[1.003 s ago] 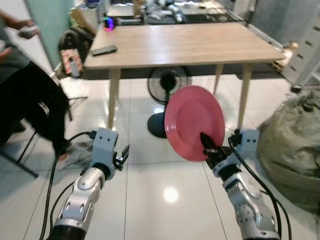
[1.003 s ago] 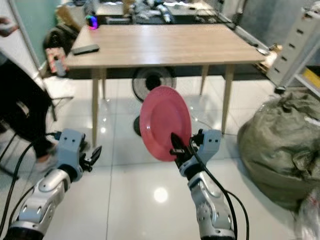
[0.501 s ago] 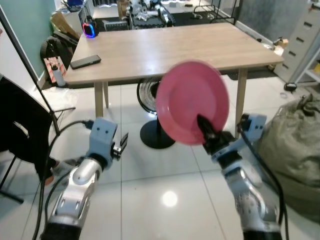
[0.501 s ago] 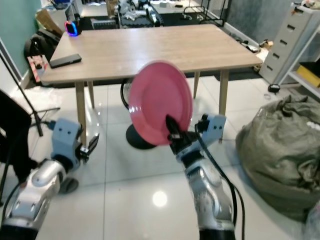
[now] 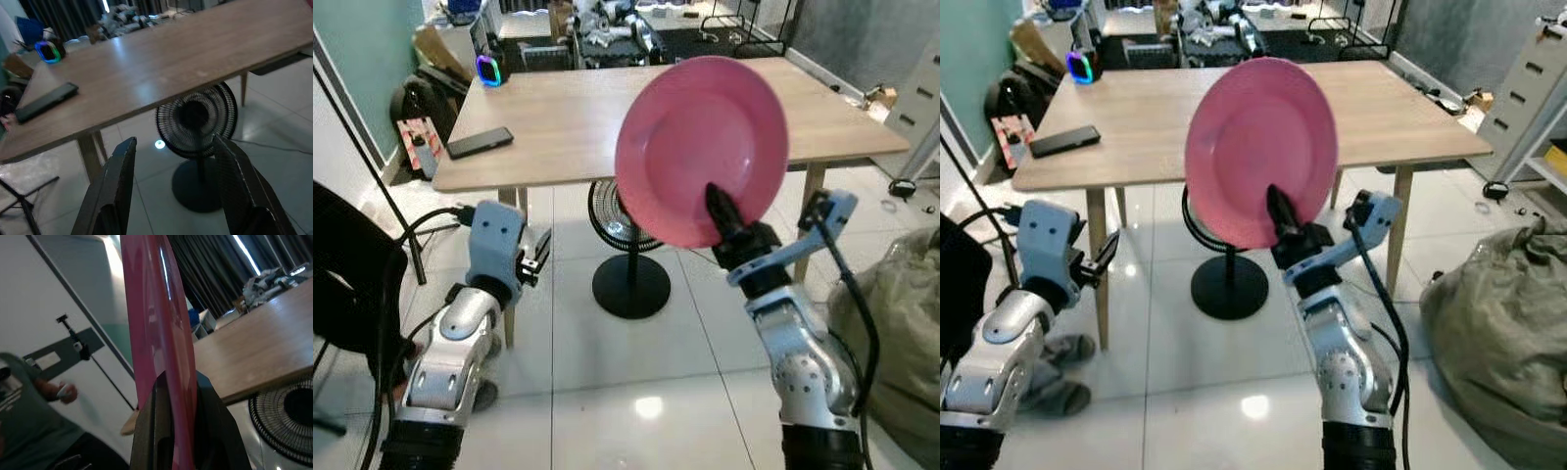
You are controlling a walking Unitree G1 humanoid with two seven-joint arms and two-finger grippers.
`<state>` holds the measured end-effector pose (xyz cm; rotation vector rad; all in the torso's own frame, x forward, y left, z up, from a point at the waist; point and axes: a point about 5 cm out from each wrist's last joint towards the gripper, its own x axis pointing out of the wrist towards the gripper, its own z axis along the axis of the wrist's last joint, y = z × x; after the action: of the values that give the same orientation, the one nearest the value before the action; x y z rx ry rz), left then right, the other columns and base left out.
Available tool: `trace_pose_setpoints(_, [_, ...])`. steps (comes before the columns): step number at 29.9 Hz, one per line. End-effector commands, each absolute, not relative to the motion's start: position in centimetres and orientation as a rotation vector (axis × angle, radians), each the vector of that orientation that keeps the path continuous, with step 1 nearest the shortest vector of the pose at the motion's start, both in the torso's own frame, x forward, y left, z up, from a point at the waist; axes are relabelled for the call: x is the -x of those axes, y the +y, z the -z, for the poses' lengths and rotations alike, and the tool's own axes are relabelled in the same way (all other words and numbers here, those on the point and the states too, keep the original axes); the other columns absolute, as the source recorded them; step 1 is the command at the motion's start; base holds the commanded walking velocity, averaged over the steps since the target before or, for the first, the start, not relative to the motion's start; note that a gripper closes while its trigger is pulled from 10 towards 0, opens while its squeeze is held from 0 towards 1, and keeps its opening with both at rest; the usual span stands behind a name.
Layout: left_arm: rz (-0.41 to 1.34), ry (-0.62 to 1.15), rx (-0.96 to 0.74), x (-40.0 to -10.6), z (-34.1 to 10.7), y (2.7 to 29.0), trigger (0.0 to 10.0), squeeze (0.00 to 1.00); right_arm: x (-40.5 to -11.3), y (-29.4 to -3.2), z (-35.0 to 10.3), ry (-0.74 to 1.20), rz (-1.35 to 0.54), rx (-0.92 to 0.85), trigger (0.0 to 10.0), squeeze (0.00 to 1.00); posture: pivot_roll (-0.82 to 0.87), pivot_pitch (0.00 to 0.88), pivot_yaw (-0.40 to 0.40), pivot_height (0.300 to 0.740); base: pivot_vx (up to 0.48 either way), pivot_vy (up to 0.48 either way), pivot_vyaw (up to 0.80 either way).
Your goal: Setting the table
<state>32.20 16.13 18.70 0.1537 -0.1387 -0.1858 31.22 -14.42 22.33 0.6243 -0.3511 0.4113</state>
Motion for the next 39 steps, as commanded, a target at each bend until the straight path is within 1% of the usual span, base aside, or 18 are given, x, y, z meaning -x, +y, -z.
trace_pose_setpoints(1, [0.190,-0.123,-0.151,-32.1,-18.5,16.0,10.0,0.00,-31.0,-14.4,-22.8,-0.364,-0.418,-0.631,10.0,0.00,-0.01,0.000,0.102,0.740,0.480,0.000,0.00])
trace_pose_setpoints(8, [0.195,-0.117,-0.149,-32.1,-18.4,16.0,10.0,0.00,-31.0,-14.7,-22.5,-0.354,-0.405,-0.628,10.0,0.00,-0.01,0.000,0.103,0.740,0.480,0.000,0.00])
trace_pose_setpoints(39, [0.188,-0.099,-0.143,-32.0,-18.0,16.1,10.0,0.00,-31.0,-14.7,-21.3,-0.306,-0.397,-0.599,10.0,0.00,-0.01,0.000,0.099,0.740,0.480,0.000,0.00])
